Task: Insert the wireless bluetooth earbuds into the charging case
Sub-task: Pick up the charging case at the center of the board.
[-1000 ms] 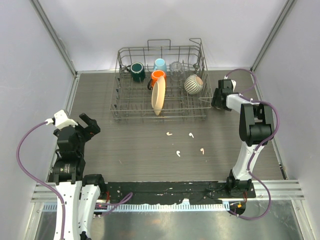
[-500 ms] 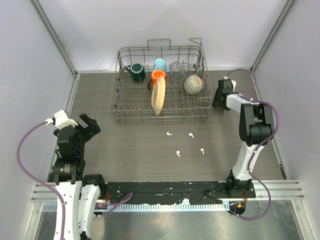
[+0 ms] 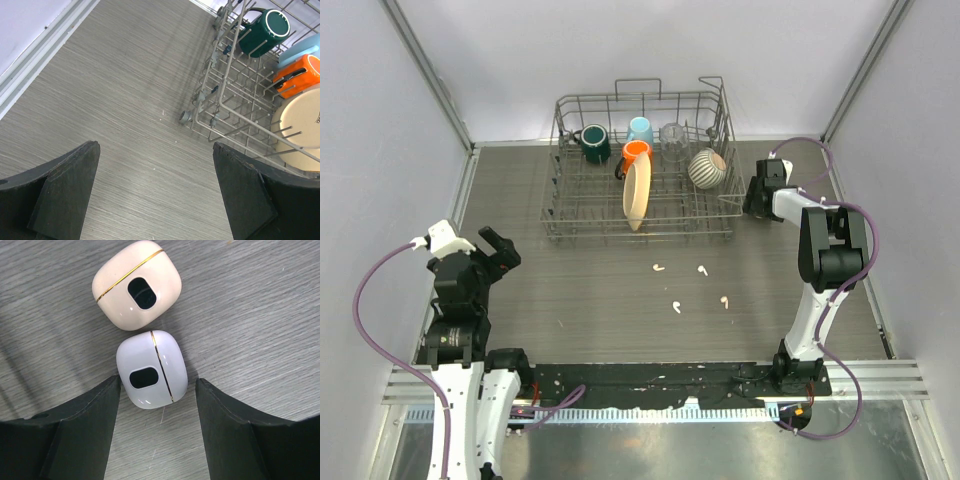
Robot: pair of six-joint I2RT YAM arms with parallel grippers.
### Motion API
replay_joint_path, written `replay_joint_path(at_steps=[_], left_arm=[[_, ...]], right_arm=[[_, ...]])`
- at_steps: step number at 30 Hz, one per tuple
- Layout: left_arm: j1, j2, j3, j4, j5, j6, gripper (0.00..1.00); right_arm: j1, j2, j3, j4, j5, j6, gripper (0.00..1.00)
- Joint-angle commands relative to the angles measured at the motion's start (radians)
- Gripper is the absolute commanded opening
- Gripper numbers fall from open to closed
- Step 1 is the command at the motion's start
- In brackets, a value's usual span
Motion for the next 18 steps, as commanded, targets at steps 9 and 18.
replay_joint_path(at_steps=[9, 18], left_arm=[[0.003, -0.005, -0.002, 0.038, 0.012, 0.004, 1.0], [0.002, -0.01, -0.002, 0.035, 0.012, 0.006, 1.0]], right_arm=[[0.005, 0.022, 0.031, 0.007, 0.01, -0.105, 0.68], [0.003, 0.037, 0.021, 0.014, -0.029, -0.102, 0.53]])
